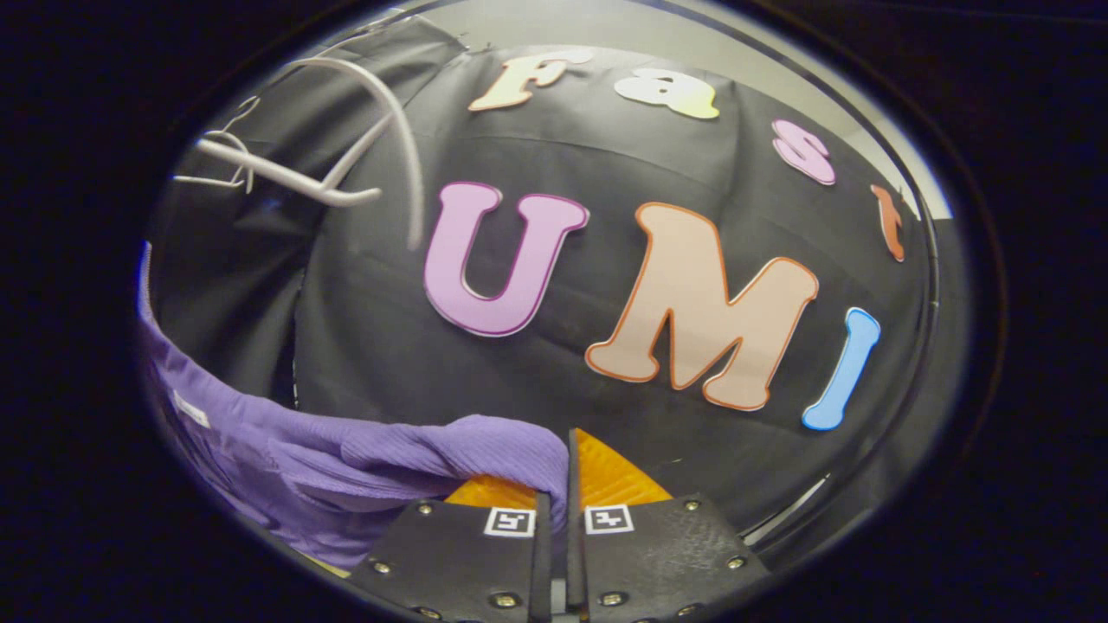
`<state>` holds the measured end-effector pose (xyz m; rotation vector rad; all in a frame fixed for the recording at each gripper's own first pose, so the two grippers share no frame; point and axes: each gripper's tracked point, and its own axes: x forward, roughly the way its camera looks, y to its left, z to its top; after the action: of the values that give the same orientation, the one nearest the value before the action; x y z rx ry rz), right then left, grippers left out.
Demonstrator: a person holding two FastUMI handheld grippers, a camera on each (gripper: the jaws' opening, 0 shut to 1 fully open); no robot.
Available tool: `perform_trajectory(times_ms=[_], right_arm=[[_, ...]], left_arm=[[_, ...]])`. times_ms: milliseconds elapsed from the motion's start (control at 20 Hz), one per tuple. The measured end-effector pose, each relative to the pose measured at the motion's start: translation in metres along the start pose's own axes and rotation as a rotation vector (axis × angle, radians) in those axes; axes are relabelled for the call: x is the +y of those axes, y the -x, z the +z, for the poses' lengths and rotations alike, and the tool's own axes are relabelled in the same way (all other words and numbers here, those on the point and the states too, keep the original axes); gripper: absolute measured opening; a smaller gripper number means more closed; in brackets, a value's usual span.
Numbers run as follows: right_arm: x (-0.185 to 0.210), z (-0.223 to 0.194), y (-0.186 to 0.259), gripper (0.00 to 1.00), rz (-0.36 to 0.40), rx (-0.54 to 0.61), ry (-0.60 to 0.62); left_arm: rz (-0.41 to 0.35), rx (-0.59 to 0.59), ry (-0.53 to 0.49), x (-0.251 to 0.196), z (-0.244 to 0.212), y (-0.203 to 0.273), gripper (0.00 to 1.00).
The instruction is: Grasp the clothes on the hanger with both hands and then place them into the laundry hamper below.
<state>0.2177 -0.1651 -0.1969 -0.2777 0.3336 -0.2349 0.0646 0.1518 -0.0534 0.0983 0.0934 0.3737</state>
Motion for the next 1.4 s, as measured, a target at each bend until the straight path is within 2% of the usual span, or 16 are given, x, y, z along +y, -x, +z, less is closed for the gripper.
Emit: perform_trajectory(times_ms=[200,250,300,350,400,500,700,750,900,950,1050,1100,1150,1400], right_arm=[[0.035,-0.009,0.017,0.07,0.091,0.027,-0.023],[0.045,-0.008,0.021,0.07,0.115,0.028,-0.026],[0.056,-0.008,0.026,0.02,0.141,0.027,-0.03],[0.066,-0.006,0.031,0.07,0.166,0.024,-0.033],[0.076,-0.004,0.036,0.03,0.19,0.023,-0.037],[0.097,-0.001,0.045,0.07,0.244,0.019,-0.049],[0.133,0.003,0.061,0.03,0.341,0.014,-0.068],[0.141,0.0,0.063,0.07,0.363,0.023,-0.076],[0.164,-0.021,0.071,0.07,0.416,0.074,-0.085],[0.169,-0.03,0.074,0.03,0.428,0.095,-0.084],[0.181,-0.051,0.08,0.07,0.453,0.142,-0.083],[0.186,-0.065,0.084,0.03,0.462,0.166,-0.078],[0.19,-0.074,0.086,0.07,0.469,0.189,-0.075],[0.207,-0.127,0.1,0.07,0.504,0.303,-0.053]], left_arm=[[-0.043,0.033,0.002,-0.018,-0.013,0.005,0.02],[-0.061,0.039,0.0,-0.025,-0.015,0.006,0.04],[-0.083,0.046,-0.003,-0.031,-0.019,0.008,0.04],[-0.113,0.055,-0.005,-0.041,-0.022,0.01,0.04],[-0.142,0.063,-0.006,-0.05,-0.025,0.01,0.04],[-0.19,0.078,-0.003,-0.065,-0.028,0.006,0.04],[-0.31,0.119,0.05,-0.103,-0.04,0.008,0.04],[-0.344,0.137,0.062,-0.113,-0.045,0.008,0.04],[-0.411,0.196,0.087,-0.136,-0.069,0.009,0.04],[-0.43,0.217,0.096,-0.143,-0.077,0.01,0.05],[-0.472,0.26,0.105,-0.158,-0.094,0.01,0.04],[-0.49,0.281,0.102,-0.163,-0.101,0.01,0.04],[-0.508,0.298,0.094,-0.168,-0.111,0.012,0.05],[-0.581,0.406,0.05,-0.19,-0.158,0.021,0.04]])
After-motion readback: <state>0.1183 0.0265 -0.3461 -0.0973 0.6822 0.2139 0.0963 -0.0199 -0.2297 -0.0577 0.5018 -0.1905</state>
